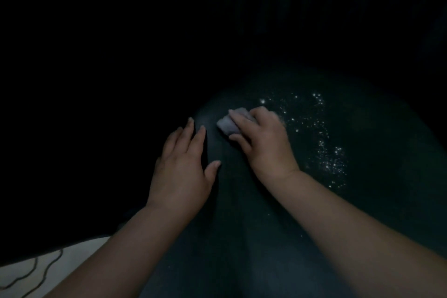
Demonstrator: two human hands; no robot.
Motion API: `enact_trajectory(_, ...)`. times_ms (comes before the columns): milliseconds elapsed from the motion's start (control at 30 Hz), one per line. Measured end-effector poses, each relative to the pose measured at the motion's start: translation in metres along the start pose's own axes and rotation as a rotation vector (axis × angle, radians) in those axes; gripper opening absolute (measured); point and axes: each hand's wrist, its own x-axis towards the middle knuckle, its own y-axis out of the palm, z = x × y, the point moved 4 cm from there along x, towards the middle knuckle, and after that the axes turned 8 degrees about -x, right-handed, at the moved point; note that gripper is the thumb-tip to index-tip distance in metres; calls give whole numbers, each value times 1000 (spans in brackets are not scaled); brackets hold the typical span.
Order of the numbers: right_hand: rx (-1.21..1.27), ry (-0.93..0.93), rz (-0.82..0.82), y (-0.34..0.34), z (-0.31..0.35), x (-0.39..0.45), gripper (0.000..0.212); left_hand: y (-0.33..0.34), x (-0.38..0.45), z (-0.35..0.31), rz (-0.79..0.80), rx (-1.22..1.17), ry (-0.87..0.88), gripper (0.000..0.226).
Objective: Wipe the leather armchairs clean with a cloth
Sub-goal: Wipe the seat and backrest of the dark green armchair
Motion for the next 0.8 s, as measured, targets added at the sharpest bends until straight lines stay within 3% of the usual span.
enact_trajectory(200, -74, 284, -71, -13, -45, 20, 43, -3, 5, -2, 29, 16, 34, 81)
enact_trajectory(400, 15, 14, 43, 2, 3, 14, 42, -1, 6, -10, -14, -17, 18, 83)
enact_trajectory(600, -88, 304, -79, -20, -63, 30, 41, -2, 6, -7, -5, -22, 27, 84)
enact_trajectory(733, -42, 73, 6, -11, -32, 26, 40, 0, 8, -13, -7, -12, 13, 89)
enact_trajectory(800, -81, 59, 37, -14, -38, 28, 41, 0, 12, -18, -3, -9, 30, 92)
